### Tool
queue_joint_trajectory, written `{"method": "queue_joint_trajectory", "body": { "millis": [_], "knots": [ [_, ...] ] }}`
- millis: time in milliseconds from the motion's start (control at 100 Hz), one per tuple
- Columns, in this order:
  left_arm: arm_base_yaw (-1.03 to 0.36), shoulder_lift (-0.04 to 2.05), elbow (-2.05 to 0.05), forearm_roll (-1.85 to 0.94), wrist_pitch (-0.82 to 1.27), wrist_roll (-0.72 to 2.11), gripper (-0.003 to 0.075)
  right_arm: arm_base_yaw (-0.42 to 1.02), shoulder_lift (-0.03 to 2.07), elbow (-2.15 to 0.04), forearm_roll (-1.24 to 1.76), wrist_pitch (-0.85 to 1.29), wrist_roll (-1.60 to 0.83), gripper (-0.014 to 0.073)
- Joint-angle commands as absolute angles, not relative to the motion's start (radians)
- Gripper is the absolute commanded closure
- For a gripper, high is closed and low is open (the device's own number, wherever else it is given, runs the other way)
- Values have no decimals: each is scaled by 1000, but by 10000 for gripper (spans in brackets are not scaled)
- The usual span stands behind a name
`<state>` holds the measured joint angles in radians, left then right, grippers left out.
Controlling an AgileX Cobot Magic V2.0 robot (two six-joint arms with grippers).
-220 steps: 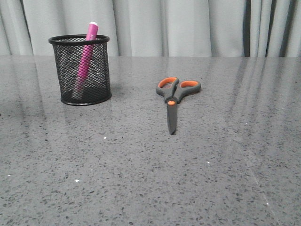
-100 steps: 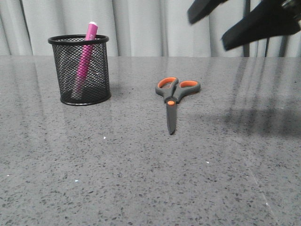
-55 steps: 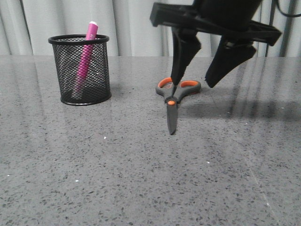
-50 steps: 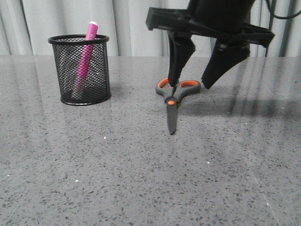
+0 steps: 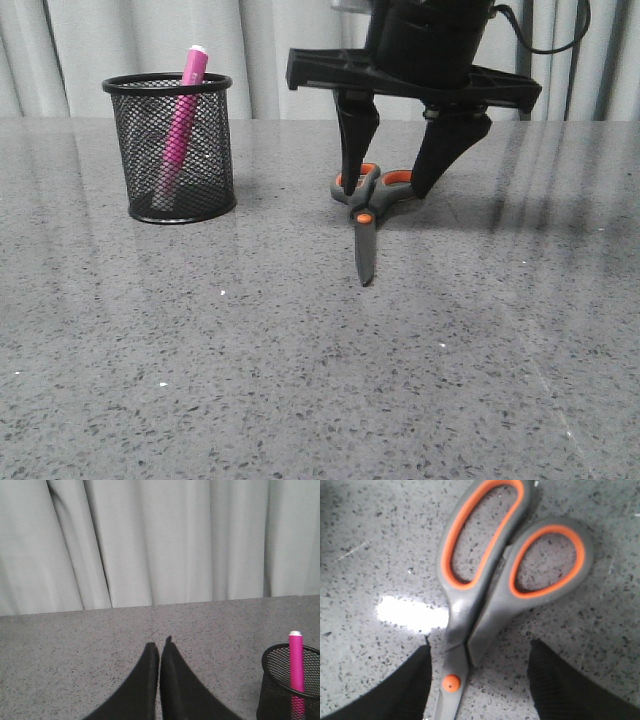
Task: Put pen and scissors into bin
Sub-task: 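Lower the right gripper onto the scissors handles and close it, then lift the scissors upright with the right gripper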
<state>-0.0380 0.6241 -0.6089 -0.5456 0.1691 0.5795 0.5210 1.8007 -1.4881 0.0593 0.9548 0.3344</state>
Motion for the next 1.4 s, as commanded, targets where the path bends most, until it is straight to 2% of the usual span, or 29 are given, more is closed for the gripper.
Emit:
{"method": "queue_joint_trajectory", "body": {
  "millis": [0,690,1240,1320,1390],
  "knots": [
    [-36,622,-635,-561,96,567,742,521,1763,-1523,38,942,346,216],
    [-36,622,-635,-568,96,567,742,542,1799,-1523,57,919,353,216],
    [-36,622,-635,-568,96,567,742,582,1854,-1523,-86,893,422,217],
    [-36,622,-635,-568,96,567,742,582,1854,-1523,-109,895,422,245],
    [-36,622,-635,-568,96,567,742,582,1854,-1523,-118,897,422,314]
  ]
}}
